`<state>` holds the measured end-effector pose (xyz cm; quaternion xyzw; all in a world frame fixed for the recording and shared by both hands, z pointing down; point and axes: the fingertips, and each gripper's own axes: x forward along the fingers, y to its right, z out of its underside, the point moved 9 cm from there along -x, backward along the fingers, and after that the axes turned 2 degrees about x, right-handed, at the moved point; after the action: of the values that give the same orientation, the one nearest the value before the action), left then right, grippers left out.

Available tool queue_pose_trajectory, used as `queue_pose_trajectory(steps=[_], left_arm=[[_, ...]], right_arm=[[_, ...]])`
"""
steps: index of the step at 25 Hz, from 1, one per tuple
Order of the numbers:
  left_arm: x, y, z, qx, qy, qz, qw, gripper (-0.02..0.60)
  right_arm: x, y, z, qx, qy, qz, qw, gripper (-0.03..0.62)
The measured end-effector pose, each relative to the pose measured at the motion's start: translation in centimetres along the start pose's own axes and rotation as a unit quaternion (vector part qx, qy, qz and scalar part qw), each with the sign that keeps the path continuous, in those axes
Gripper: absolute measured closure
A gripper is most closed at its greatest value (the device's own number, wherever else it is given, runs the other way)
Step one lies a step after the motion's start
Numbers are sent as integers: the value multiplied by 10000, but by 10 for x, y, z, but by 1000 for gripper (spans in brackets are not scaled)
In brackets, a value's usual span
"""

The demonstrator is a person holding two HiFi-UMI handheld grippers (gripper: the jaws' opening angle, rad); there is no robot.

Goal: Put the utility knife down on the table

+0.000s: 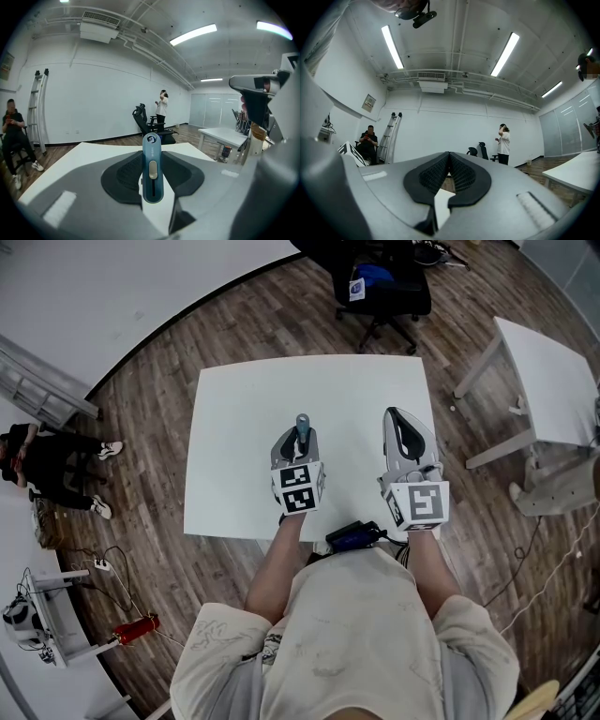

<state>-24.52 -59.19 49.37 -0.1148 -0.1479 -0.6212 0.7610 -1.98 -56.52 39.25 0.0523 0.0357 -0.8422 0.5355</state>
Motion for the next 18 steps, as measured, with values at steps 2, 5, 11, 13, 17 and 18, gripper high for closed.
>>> queue_pose_trajectory(steps=[2, 5, 11, 13, 17, 18], left_arm=[[4, -1, 4, 21, -89, 7, 10000, 434], [6, -3, 10, 13, -212, 32, 9998, 434], [17, 0, 18, -9, -487, 49, 9988, 434], [21, -1, 22, -28, -575, 47, 9983, 434], [27, -7, 32, -54, -707, 38, 9975, 434], [28, -9, 36, -54, -745, 34, 9972, 434]], right_arm=[[1, -1, -2, -6, 1, 0, 10000, 589], [1, -3, -3, -15, -6, 17, 10000, 589], [1, 2, -7, -27, -11, 32, 10000, 589], [2, 2, -6, -18, -33, 35, 10000, 589], [3, -3, -1, -20, -50, 28, 10000, 589], [3, -5, 0, -21, -52, 27, 10000, 589]])
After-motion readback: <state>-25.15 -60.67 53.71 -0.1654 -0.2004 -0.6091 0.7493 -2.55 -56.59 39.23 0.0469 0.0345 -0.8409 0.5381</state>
